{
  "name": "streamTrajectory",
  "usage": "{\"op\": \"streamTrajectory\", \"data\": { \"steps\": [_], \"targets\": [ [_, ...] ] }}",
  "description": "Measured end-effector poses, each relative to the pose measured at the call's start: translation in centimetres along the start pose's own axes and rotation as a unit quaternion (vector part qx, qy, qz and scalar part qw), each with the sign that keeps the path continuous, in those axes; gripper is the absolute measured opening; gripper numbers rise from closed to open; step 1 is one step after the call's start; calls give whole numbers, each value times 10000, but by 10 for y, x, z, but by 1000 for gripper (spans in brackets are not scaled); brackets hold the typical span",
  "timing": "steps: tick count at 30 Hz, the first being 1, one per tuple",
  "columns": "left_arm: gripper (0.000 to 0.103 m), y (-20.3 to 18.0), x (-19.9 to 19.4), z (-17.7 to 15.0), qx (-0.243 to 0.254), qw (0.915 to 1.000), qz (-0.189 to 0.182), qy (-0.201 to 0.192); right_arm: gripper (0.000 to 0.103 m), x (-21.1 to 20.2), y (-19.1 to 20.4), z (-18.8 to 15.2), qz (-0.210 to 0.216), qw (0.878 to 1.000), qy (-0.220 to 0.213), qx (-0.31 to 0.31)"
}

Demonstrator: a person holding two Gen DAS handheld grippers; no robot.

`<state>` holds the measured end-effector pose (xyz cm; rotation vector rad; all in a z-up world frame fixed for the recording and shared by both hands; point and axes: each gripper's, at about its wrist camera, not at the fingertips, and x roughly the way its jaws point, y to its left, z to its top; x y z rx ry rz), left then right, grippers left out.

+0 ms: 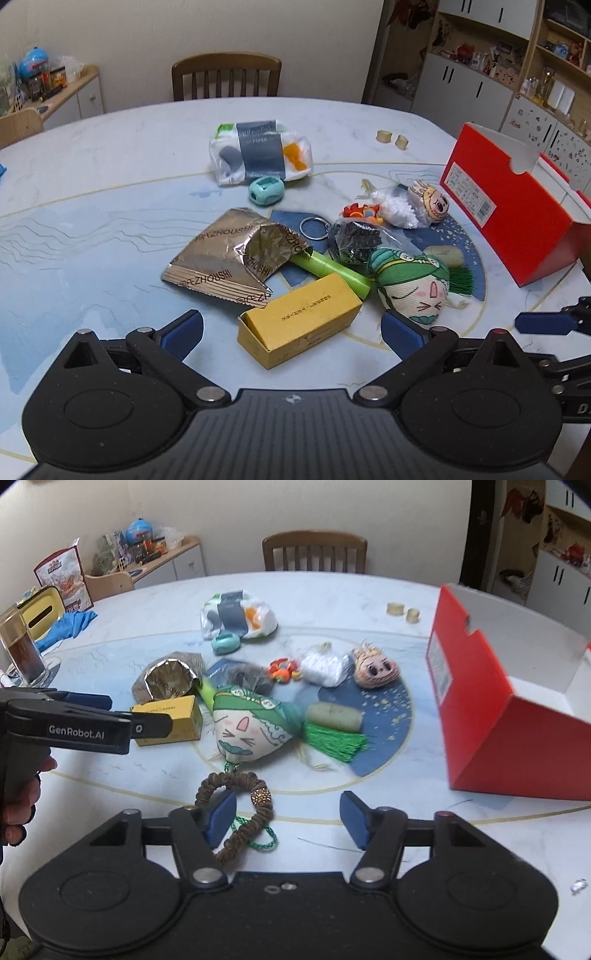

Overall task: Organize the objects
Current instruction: 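Grasp the yellow box with the left tool while the right tool grasps the brown bead bracelet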

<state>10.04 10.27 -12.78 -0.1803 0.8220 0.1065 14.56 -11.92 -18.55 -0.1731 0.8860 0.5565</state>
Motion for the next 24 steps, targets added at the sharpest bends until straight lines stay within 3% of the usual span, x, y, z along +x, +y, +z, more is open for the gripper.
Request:
{"op": "streamTrajectory", "data": {
  "steps": [6, 15, 18, 24],
  "targets": [
    [103, -4, 8, 3, -378, 9991, 38, 184, 48, 20, 4, 2, 58, 9997, 179, -181],
    [103, -20, 23, 9, -294, 9978, 541, 241, 42, 32, 13, 5, -21, 9987, 241, -443],
    [103, -19, 27, 10, -365, 9967, 660, 314, 35, 34, 15, 6, 20, 9984, 250, -514],
    [101, -19, 26, 8, -514, 9960, 659, 302, 25, 37, 18, 5, 82, 9980, 281, -566]
  ]
}}
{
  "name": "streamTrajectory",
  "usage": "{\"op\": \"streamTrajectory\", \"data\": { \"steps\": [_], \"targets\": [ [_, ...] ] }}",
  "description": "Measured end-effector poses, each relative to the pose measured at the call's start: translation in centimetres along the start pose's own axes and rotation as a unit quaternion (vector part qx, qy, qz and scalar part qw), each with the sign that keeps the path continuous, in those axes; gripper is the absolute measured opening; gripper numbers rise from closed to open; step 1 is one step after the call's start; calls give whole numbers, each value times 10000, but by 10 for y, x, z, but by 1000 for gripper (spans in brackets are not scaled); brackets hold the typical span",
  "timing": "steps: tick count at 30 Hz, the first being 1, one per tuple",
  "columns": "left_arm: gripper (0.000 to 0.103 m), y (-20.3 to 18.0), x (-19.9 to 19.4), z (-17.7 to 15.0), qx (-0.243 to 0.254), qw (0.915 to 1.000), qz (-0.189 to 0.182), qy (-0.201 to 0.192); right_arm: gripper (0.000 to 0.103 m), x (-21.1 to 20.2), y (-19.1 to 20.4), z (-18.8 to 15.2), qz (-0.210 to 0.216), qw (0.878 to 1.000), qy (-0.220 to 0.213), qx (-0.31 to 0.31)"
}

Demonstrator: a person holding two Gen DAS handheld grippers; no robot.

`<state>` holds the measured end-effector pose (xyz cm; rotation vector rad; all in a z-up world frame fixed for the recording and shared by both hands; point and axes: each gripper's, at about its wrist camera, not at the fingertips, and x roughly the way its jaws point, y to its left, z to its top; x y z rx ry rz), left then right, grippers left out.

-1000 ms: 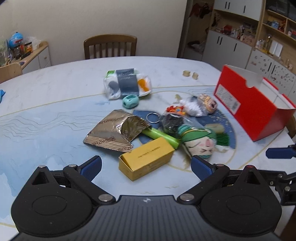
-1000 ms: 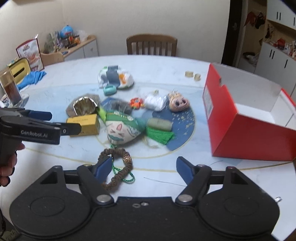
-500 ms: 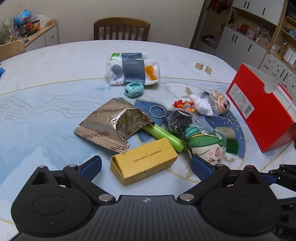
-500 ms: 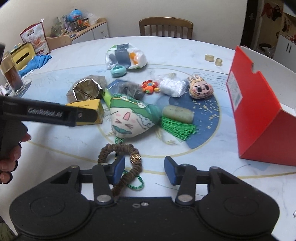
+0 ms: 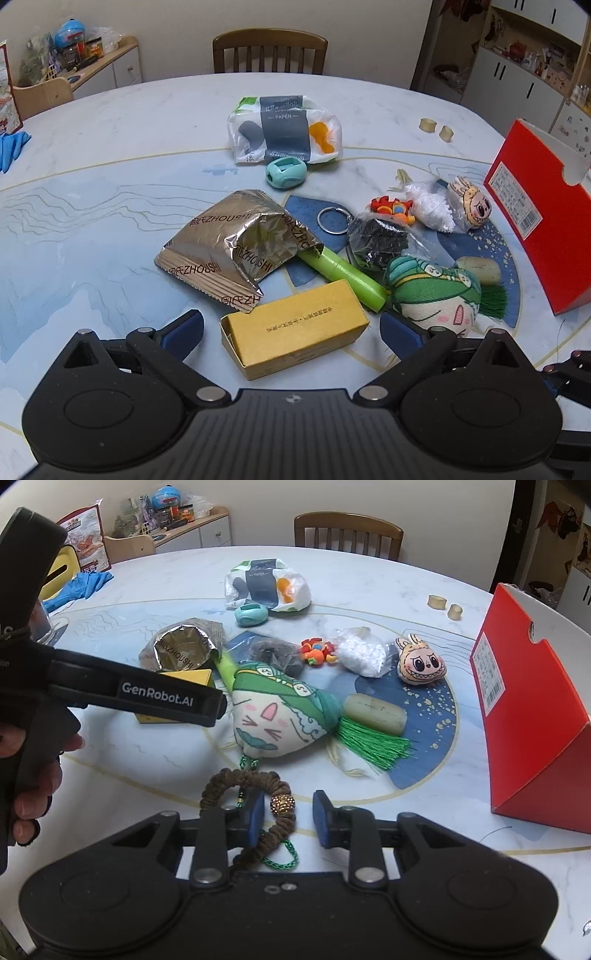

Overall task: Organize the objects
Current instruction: 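Grasp the yellow box with the left tool while the right tool grasps the brown bead bracelet, then carry both items into the red shoebox and lower them onto its floor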

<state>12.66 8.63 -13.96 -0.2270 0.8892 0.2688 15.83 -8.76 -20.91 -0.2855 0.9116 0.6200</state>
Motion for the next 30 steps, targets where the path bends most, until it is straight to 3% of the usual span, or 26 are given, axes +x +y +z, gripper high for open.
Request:
{"op": "streamTrajectory", "data": {
  "steps": [11, 20, 30],
  "targets": [
    [77, 0, -2, -2, -3, 10000, -38, 76, 13, 3, 4, 0, -40, 9999, 40, -91],
    [76, 5, -12, -9, -88, 9997, -187, 100, 13, -16, -2, 1, 55, 9997, -135, 177],
    [76, 3, -55, -6, -23, 9985, -546, 1, 13, -71, -31, 3, 49, 9968, -476, 647]
  ]
}}
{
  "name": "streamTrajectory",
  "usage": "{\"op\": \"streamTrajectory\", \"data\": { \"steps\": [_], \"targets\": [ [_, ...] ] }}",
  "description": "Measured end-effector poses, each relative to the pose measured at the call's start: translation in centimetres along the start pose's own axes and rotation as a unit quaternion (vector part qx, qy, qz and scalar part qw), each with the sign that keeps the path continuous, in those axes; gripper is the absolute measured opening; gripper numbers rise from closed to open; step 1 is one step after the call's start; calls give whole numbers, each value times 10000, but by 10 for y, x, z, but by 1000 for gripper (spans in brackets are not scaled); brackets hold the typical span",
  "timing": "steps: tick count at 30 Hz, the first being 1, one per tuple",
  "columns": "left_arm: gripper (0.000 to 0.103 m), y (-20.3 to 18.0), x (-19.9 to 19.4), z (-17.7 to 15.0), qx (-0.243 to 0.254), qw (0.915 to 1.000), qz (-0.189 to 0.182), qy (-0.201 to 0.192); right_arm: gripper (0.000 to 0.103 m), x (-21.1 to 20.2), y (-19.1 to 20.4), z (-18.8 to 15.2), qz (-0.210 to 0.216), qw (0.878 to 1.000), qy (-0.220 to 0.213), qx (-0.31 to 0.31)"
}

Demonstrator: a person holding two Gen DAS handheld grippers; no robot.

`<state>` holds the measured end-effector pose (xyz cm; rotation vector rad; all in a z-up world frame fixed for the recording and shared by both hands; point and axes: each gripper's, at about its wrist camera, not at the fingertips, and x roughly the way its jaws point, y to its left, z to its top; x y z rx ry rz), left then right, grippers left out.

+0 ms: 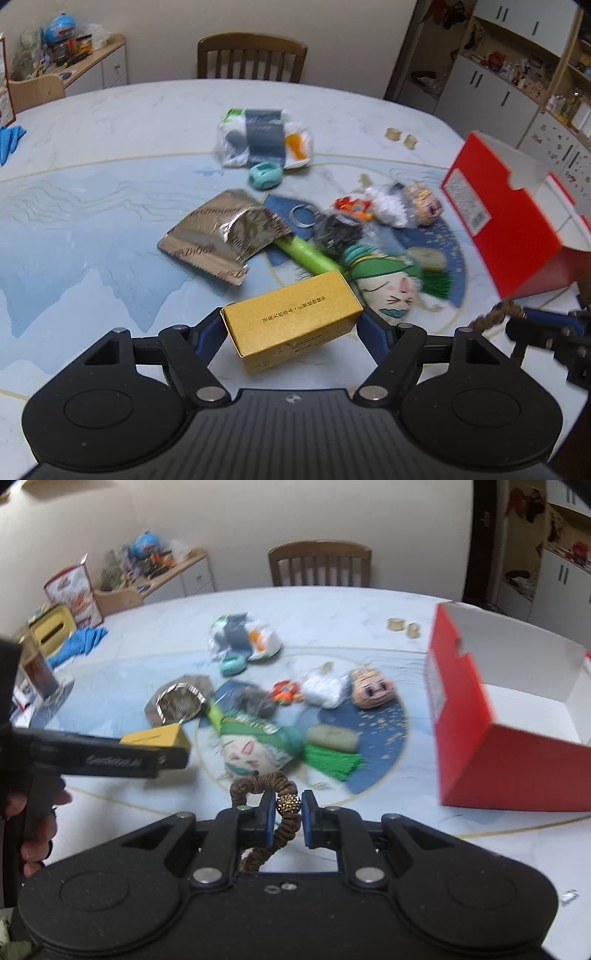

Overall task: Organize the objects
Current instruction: 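Carry both items into the red shoebox and lower them onto its floor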

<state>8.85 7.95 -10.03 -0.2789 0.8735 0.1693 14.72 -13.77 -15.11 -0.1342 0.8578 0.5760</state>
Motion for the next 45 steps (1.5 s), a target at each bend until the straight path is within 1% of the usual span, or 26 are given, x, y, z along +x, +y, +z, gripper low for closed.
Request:
{"op": "streamTrajectory", "data": {
  "steps": [5, 7, 11, 15, 21, 28, 34, 38, 41, 43, 45],
  "targets": [
    [76, -15, -21, 16, 115, 9997, -140, -141, 13, -29, -24, 15, -122, 9998, -172, 40],
    [76, -23, -29, 24, 150, 9994, -219, -199, 13, -40, -35, 23, -105, 9996, -238, 92],
    [76, -47, -41, 40, 416, 9979, -411, -276, 13, -59, -60, 40, -137, 9992, -345, 133],
    [76, -77, -41, 53, 681, 9958, -505, -333, 13, -71, -91, 53, -270, 9987, -391, 181],
    [76, -129, -30, 74, 984, 9920, -701, -373, 13, -80, -143, 69, -499, 9973, -450, 304],
    [76, -200, -4, 96, 1367, 9853, -970, -327, 13, -76, -208, 81, -721, 9954, -469, 419],
    [76, -260, 25, 112, 1593, 9810, -1085, -223, 13, -61, -256, 83, -775, 9951, -336, 521],
    [76, -296, 52, 121, 1618, 9812, -1051, -47, 13, -47, -278, 83, -758, 9956, -207, 503],
    [76, -321, 72, 125, 1728, 9802, -971, 14, 13, -35, -290, 82, -743, 9964, -98, 396],
    [76, -333, 88, 128, 1762, 9800, -920, 73, 13, -25, -295, 82, -717, 9970, -4, 303],
    [76, -340, 105, 132, 1681, 9820, -827, 229, 13, -17, -301, 82, -718, 9971, 76, 250]
  ]
}}
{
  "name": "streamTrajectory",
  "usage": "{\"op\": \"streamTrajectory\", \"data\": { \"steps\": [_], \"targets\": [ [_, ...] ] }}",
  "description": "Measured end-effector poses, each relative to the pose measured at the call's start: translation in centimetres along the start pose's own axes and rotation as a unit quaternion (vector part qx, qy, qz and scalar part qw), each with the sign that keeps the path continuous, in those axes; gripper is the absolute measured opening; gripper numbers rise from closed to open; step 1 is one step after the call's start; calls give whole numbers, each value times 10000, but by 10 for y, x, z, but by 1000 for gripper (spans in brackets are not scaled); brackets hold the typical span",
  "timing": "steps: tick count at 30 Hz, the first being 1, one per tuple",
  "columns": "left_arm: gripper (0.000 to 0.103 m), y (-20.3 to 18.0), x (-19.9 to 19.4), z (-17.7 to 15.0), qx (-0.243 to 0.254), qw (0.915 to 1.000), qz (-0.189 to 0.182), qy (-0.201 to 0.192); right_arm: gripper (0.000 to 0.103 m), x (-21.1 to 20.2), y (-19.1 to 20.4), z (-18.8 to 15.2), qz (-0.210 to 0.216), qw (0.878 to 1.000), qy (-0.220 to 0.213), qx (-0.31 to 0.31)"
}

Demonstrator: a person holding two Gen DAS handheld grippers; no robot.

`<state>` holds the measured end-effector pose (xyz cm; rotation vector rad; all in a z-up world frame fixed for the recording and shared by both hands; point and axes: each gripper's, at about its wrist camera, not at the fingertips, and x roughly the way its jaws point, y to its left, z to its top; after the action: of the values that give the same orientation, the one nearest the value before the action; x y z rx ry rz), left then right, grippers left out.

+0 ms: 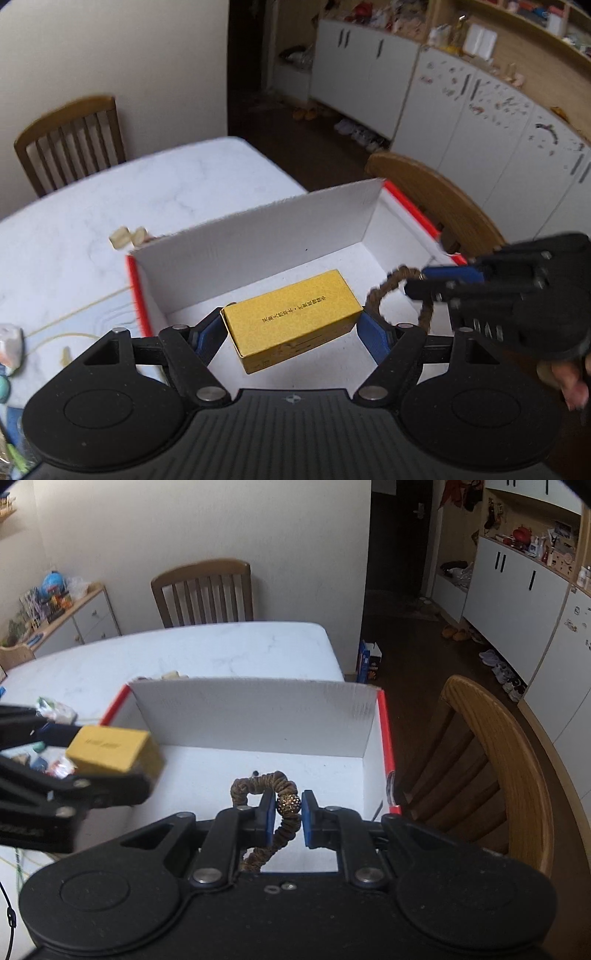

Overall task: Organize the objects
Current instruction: 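Carry both items into the red shoebox and lower them onto its floor, then open both tools to release the box and bracelet, then lift out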

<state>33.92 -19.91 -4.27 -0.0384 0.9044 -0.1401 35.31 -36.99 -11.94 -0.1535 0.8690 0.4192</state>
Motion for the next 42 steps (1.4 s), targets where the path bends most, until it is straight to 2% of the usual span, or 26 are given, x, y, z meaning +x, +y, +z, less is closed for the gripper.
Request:
{"op": "streamTrajectory", "data": {
  "steps": [10, 15, 20, 28, 35, 42],
  "targets": [
    [76, -1, 72, 7, -261, 9964, 263, 766, 13, 43, -2, -9, 299, 9966, 629, -437],
    [76, -5, 97, 11, -186, 9921, 459, 1154, 13, 56, 6, -11, 290, 9931, 888, -712],
    [76, -4, 111, 13, -271, 9871, 470, 1508, 13, 69, 6, -6, 315, 9898, 1204, -687],
    [77, 1, 124, 12, -444, 9825, 396, 1767, 13, 79, 6, -8, 340, 9850, 1546, -680],
    [77, 7, 126, 11, -597, 9808, 382, 1815, 14, 84, 8, -8, 425, 9808, 1752, -749],
    [77, 11, 109, 14, -689, 9838, 259, 1632, 21, 69, 2, -7, 615, 9840, 1530, -676]
  ]
}}
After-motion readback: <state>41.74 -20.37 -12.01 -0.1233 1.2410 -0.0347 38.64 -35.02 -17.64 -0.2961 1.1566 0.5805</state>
